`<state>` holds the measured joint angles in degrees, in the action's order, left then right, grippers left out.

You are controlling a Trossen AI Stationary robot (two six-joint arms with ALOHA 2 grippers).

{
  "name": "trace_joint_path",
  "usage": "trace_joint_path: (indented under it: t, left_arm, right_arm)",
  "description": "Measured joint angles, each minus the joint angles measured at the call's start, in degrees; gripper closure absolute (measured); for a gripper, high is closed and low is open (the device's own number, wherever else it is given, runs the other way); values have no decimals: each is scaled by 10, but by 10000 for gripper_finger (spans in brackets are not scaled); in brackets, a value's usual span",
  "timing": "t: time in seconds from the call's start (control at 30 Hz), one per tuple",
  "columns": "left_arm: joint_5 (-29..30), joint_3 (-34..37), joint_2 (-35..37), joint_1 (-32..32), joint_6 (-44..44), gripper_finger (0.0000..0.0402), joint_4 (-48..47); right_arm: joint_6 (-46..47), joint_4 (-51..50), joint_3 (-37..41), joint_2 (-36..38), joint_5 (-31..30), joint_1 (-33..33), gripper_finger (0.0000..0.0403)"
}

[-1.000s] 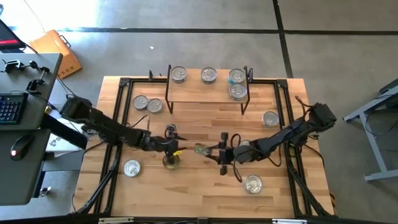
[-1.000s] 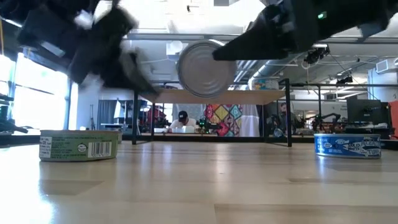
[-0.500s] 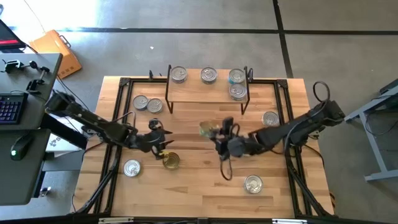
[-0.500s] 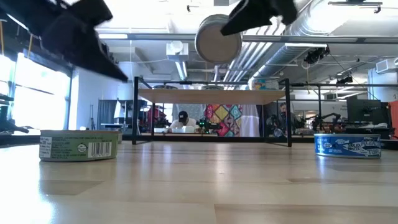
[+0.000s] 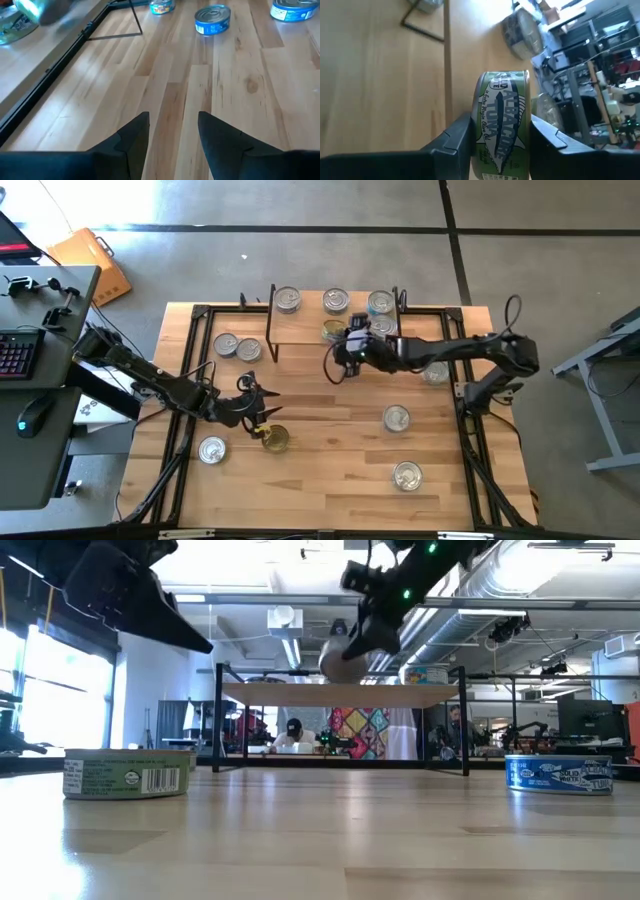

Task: Stack canned seafood by type on shelf
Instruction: Put the green tuna can on the shelf aligned with the other green tuna can, then put the blue tuna can on the shelf aligned with the other blue tuna can

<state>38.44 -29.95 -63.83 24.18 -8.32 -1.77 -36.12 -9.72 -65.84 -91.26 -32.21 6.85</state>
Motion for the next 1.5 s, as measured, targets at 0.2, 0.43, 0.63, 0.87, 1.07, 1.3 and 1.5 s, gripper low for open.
trace_joint_path:
  t: [0.2, 0.43, 0.63, 0.87, 1.07, 1.3, 1.5]
  left_arm:
    - [0, 0, 0, 0, 0, 241, 4]
    - [0, 0, 0, 0, 0, 241, 6]
    - [0, 0, 0, 0, 0, 241, 8]
    - [-1, 0, 0, 0, 0, 241, 8]
    - [-1, 0, 0, 0, 0, 241, 17]
    - [-1, 0, 0, 0, 0, 241, 18]
    - [-3, 0, 0, 0, -5, 241, 26]
  right_arm:
    - [-5, 20, -2, -30, -4, 14, 281]
    - [48, -15, -10, -36, 44, 9, 181]
    - [78, -22, -27, -34, 51, 10, 136]
    - [78, -19, -42, -33, -27, 10, 134]
    - [83, -19, -43, -32, -56, 0, 133]
    - [162, -37, -43, -20, -141, -38, 133]
    - [302, -140, -43, 17, -51, -138, 132]
